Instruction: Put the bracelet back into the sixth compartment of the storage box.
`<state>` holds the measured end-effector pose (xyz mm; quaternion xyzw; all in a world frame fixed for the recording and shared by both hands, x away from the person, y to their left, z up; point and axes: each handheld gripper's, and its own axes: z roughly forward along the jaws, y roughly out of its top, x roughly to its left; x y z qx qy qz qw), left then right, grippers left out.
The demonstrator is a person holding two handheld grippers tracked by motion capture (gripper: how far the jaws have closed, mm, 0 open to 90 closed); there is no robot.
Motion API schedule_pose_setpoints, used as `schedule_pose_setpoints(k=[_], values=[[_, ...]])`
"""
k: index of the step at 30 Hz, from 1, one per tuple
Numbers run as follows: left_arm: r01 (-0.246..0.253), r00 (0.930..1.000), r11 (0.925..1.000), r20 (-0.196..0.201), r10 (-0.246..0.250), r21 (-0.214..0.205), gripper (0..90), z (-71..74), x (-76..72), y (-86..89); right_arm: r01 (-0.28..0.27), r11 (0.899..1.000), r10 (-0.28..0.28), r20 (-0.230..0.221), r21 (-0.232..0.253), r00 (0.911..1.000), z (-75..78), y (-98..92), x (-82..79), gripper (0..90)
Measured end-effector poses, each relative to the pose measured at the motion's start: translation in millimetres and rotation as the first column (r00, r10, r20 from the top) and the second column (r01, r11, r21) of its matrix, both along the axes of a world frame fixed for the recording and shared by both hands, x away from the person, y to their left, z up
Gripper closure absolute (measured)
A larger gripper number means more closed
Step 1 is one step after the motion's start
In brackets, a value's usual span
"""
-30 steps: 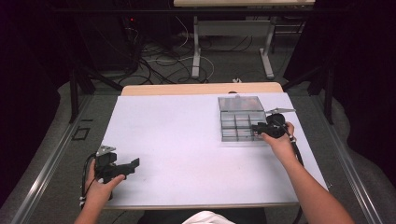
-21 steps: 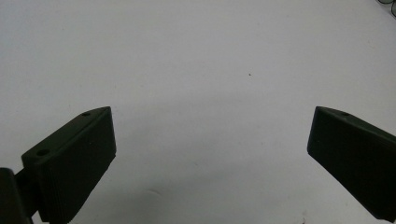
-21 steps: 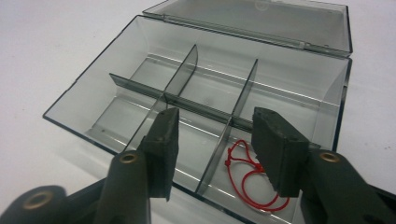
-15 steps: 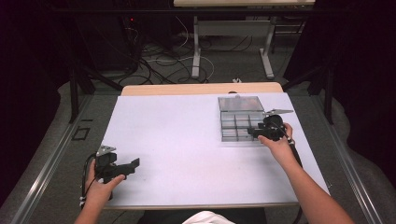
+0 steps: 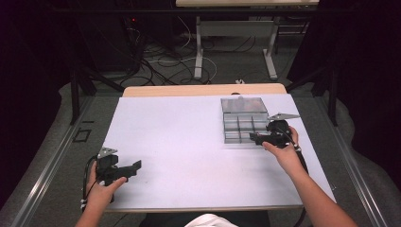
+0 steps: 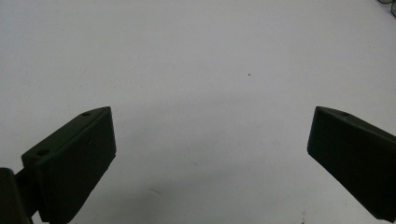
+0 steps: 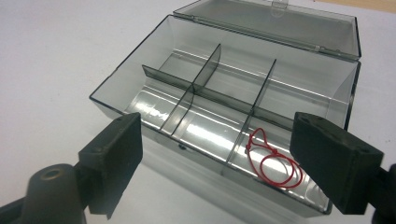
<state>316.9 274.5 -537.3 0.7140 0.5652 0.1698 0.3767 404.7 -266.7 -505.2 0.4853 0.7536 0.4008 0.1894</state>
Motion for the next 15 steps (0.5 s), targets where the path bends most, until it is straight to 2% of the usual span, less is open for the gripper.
schedule_pose_setpoints(k=[5, 7, 9, 12, 15], values=[[0.000, 1.0000, 1.0000, 0.001, 0.000, 0.000, 1.2, 0.0, -0.1, 0.0, 0.009, 1.000, -0.009, 0.018, 0.002, 0.9998, -1.9, -0.4, -13.5, 14.7], [0.000, 1.0000, 1.0000, 0.001, 0.000, 0.000, 1.2, 0.0, -0.1, 0.0, 0.001, 1.000, 0.000, 0.025, -0.010, 0.9997, -3.7, -1.4, -18.7, 10.8], [0.000, 1.0000, 1.0000, 0.000, 0.000, 0.000, 1.2, -0.1, 0.0, 0.0, 0.010, 1.000, -0.009, 0.020, -0.013, 0.9998, -5.3, -2.3, -24.5, 6.1], [0.000, 1.0000, 1.0000, 0.002, 0.000, 0.002, 1.2, 0.0, -0.1, -0.2, 0.011, 1.000, -0.011, 0.011, 0.007, 0.9999, -8.0, -4.6, -32.9, 3.7], [-0.003, 1.0000, 1.0000, 0.000, 0.003, 0.005, 1.2, 0.0, -0.1, -0.3, 0.020, 1.000, -0.020, 0.012, 0.000, 0.9997, -10.4, -6.7, -39.4, 2.1]])
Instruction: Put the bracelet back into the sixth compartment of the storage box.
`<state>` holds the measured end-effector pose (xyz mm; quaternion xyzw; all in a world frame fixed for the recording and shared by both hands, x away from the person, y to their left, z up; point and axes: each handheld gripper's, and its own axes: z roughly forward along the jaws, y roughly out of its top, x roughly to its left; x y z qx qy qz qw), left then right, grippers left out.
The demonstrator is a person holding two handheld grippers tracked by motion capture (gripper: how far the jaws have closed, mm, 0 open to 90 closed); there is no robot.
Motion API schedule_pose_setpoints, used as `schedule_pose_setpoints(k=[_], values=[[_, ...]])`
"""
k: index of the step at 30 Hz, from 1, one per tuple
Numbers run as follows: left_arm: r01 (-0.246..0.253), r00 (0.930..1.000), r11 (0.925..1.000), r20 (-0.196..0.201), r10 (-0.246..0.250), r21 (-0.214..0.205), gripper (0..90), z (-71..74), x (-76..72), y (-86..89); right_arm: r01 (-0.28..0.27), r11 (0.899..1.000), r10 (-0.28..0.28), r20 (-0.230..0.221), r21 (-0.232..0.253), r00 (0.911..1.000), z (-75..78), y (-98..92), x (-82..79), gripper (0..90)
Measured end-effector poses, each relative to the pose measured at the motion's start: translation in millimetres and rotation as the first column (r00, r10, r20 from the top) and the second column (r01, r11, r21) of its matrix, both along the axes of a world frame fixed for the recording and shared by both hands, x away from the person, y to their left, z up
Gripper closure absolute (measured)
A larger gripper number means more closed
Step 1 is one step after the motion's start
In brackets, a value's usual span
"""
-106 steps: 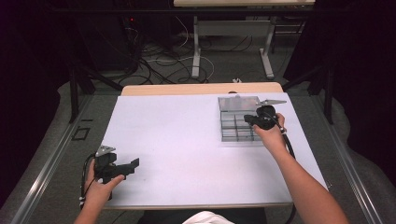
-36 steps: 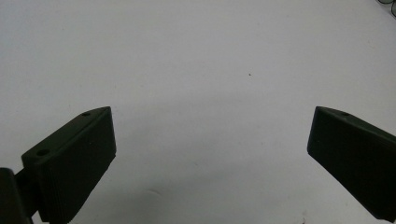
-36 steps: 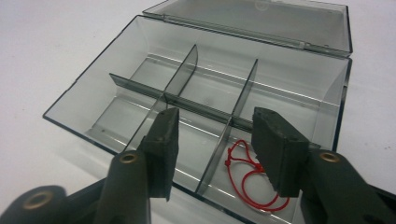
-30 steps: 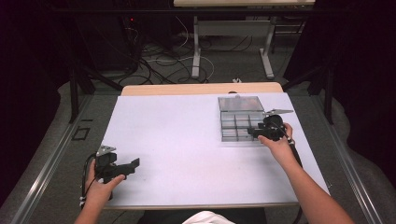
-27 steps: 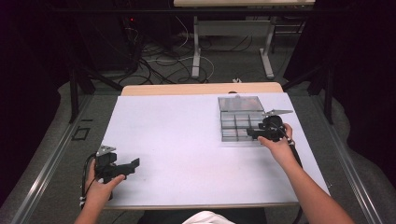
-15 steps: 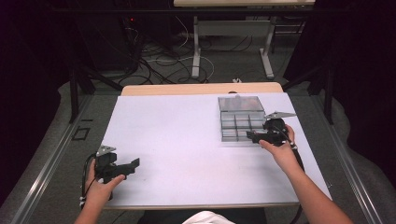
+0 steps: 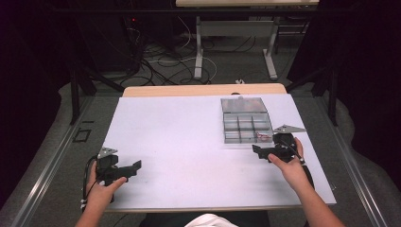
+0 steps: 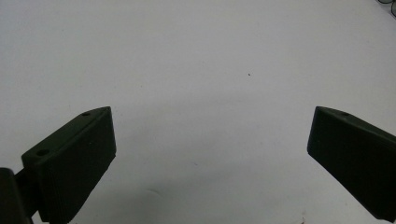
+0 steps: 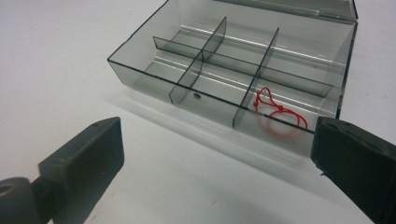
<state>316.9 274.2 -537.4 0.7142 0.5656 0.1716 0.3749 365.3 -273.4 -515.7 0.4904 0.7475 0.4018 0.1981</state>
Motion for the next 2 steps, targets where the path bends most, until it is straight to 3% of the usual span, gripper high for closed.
schedule_pose_setpoints(k=[2], values=[[0.000, 1.0000, 1.0000, 0.001, 0.000, -0.001, 1.2, 0.2, 0.0, -0.1, 0.005, 1.000, -0.005, 0.006, -0.008, 1.0000, -2.4, -1.4, -3.3, 0.0]])
